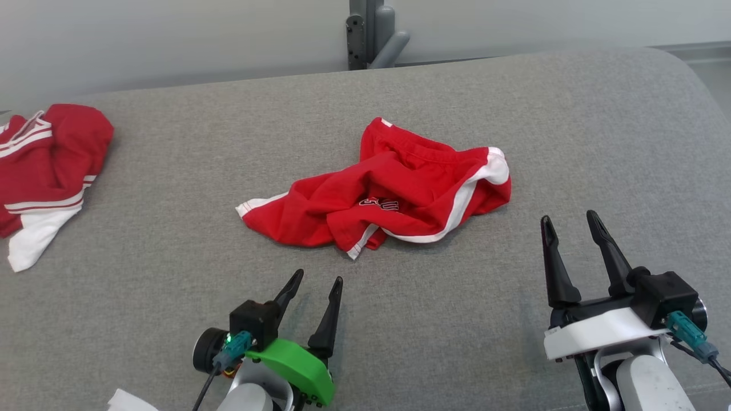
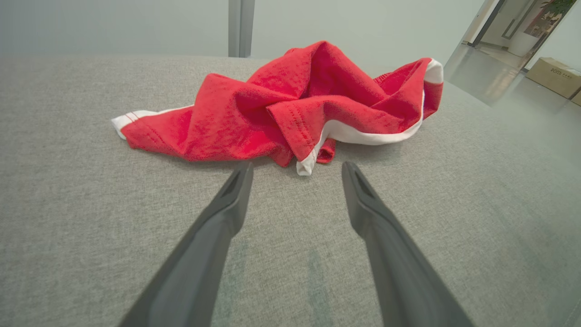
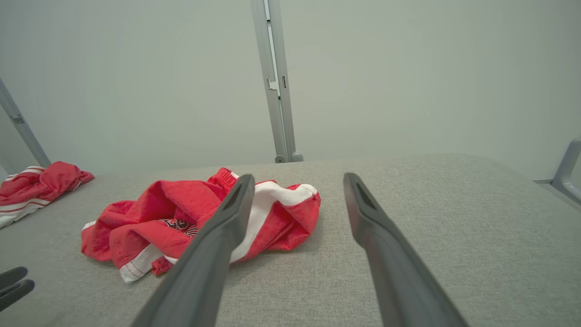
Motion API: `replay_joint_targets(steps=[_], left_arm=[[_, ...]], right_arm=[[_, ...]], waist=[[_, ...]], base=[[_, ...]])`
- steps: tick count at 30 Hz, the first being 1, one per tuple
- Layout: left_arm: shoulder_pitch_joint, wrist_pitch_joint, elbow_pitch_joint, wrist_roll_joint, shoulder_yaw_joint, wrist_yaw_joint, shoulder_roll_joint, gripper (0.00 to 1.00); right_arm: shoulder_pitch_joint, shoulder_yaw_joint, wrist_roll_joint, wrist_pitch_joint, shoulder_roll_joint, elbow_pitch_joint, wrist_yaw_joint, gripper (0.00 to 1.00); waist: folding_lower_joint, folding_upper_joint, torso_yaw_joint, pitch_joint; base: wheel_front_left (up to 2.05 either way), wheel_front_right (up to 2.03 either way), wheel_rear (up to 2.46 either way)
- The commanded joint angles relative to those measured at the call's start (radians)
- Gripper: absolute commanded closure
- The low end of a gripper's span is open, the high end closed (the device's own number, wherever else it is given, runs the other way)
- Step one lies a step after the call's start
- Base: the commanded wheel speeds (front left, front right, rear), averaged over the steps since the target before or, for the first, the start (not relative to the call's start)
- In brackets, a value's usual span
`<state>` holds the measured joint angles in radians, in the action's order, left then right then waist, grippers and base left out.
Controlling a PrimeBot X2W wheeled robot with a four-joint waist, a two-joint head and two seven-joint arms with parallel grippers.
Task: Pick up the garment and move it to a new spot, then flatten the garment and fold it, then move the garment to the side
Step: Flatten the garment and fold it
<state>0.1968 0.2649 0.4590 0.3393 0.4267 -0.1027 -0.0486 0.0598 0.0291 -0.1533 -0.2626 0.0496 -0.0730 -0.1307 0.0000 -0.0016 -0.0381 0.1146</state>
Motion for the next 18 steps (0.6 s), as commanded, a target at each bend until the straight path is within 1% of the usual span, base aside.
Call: replay_joint_targets(steps=[1,5,8,12,13,14,15,16,17,18], left_arm=[[0.051,0.000,0.044,0.036,0.026,0.003,-0.004,0.00],[0.132,-0.001,0.132,0.087,0.054,0.020,-0.004,0.00],[0.176,-0.001,0.180,0.110,0.048,0.032,-0.004,0.00],[0.210,-0.001,0.216,0.112,0.026,0.043,-0.004,0.00],[0.214,-0.001,0.220,0.114,0.020,0.042,-0.004,0.04],[0.217,-0.001,0.220,0.118,0.015,0.040,-0.004,0.23],[0.217,-0.001,0.220,0.118,0.015,0.040,-0.004,0.23],[0.219,0.000,0.218,0.121,0.013,0.037,-0.004,0.52],[0.219,0.000,0.216,0.123,0.013,0.033,-0.004,0.60],[0.218,0.000,0.212,0.126,0.017,0.030,-0.004,0.71]], right_arm=[[0.022,0.005,-0.002,-0.003,0.002,0.005,0.000,0.00],[0.044,-0.002,-0.007,-0.003,0.001,0.011,0.000,0.00],[0.051,-0.010,-0.011,-0.003,0.001,0.012,0.000,0.00],[0.055,-0.012,-0.017,-0.003,0.001,0.015,0.000,0.00],[0.055,-0.013,-0.018,-0.003,0.001,0.015,0.000,0.00],[0.055,-0.015,-0.019,-0.003,0.001,0.016,0.000,0.00],[0.055,-0.015,-0.019,-0.003,0.001,0.016,0.000,0.00],[0.054,-0.016,-0.019,-0.003,0.001,0.016,0.000,0.00],[0.052,-0.017,-0.019,-0.003,0.001,0.016,0.000,0.00],[0.050,-0.019,-0.019,-0.003,0.001,0.015,0.000,0.00]], waist=[[0.0000,0.0016,-0.060,0.056],[0.0000,0.0016,-0.109,0.102],[0.0000,0.0016,-0.140,0.126],[0.0000,0.0016,-0.173,0.145],[0.0000,0.0016,-0.178,0.147],[0.0000,0.0016,-0.180,0.149],[0.0000,0.0016,-0.180,0.149],[0.0000,0.0016,-0.181,0.149],[0.0000,0.0016,-0.182,0.149],[0.0000,0.0016,-0.181,0.148]], base=[[0.00,0.00,0.00],[0.00,0.00,0.00],[0.00,0.00,0.00],[0.00,0.00,0.00],[0.00,0.00,0.00],[0.00,0.00,0.00],[0.00,0.00,0.00],[0.00,0.00,0.00],[0.00,0.00,0.00],[0.00,0.00,0.00]])
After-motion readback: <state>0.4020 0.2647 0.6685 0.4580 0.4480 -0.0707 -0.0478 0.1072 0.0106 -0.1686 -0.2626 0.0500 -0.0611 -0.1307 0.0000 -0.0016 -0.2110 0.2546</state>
